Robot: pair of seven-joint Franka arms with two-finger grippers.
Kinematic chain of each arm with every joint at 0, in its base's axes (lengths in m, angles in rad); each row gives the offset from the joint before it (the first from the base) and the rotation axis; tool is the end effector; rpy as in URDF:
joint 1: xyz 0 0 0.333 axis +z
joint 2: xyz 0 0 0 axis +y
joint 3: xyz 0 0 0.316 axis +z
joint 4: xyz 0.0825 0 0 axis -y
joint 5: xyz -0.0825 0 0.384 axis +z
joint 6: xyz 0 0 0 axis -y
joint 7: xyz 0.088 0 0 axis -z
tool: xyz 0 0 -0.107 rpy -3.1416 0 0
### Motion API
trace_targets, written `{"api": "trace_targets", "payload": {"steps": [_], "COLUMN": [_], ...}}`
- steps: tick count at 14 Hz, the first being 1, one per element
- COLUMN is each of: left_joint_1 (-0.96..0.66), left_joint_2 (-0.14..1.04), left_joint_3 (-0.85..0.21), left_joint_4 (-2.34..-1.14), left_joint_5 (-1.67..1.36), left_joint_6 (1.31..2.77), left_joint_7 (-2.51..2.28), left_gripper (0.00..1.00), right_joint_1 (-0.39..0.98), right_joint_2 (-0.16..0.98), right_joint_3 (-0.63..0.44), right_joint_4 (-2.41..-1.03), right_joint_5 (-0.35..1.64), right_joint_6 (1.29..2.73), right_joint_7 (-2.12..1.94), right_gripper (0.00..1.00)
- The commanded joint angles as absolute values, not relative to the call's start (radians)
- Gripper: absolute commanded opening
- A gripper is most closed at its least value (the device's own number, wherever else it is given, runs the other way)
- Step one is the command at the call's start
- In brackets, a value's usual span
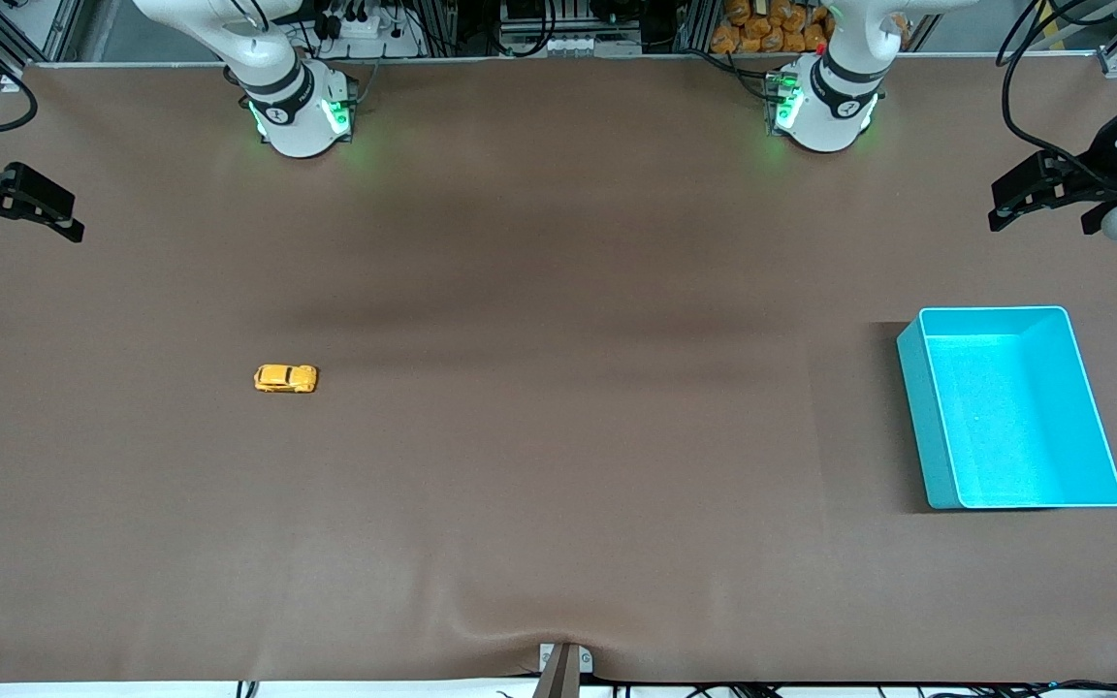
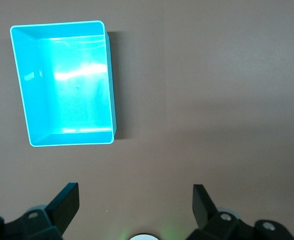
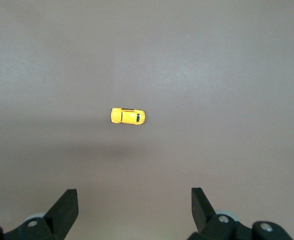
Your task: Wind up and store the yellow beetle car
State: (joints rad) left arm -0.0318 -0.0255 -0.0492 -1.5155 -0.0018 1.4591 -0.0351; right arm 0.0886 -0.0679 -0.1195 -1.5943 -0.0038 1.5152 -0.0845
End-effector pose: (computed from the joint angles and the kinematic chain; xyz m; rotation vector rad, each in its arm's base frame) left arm 0.5334 -0.0439 0.6545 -3.1391 0.0723 0.0485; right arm 0.5274 -0.0191 0.6451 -3.1355 -0.0843 0.0179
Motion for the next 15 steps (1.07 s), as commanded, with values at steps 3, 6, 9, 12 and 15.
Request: {"api": "trace_targets", "payload": {"steps": [3, 6, 9, 12, 15], "left_joint_1": [-0.029, -0.029, -0.026, -0.031, -0.026], "left_joint_2": [-0.031, -0.031, -0.028, -0.026, -0.025], "left_joint_3": [-0.055, -0.055, -0.051, -0.052, -0.052], "left_joint_4": [-1.517, -1.517, -1.511, -1.508, -1.509], "left_joint_5": [0.021, 0.021, 0.020, 0.021, 0.021], "left_joint_6": [1.468, 1.468, 1.468, 1.468, 1.468], "left_joint_7": [-0.048, -0.048, -0.048, -0.048, -0.048], "left_gripper": [1.00, 1.00, 1.00, 1.00, 1.00], "right_joint_1": [0.117, 0.126, 0.129, 0.130, 0.150], "right_joint_2": [-0.084, -0.086, -0.084, -0.069, -0.052], "right_joint_3": [-0.133, -0.130, -0.129, -0.127, -0.117], "right_joint_4": [-1.600, -1.598, -1.614, -1.699, -1.830], "right_joint_5": [-0.018, -0.018, -0.018, -0.015, -0.014], "right_joint_6": [1.505, 1.508, 1.485, 1.521, 1.639], "right_joint_7": [-0.094, -0.094, -0.214, -0.426, -0.562], "right_gripper": [1.00, 1.00, 1.00, 1.00, 1.00]}}
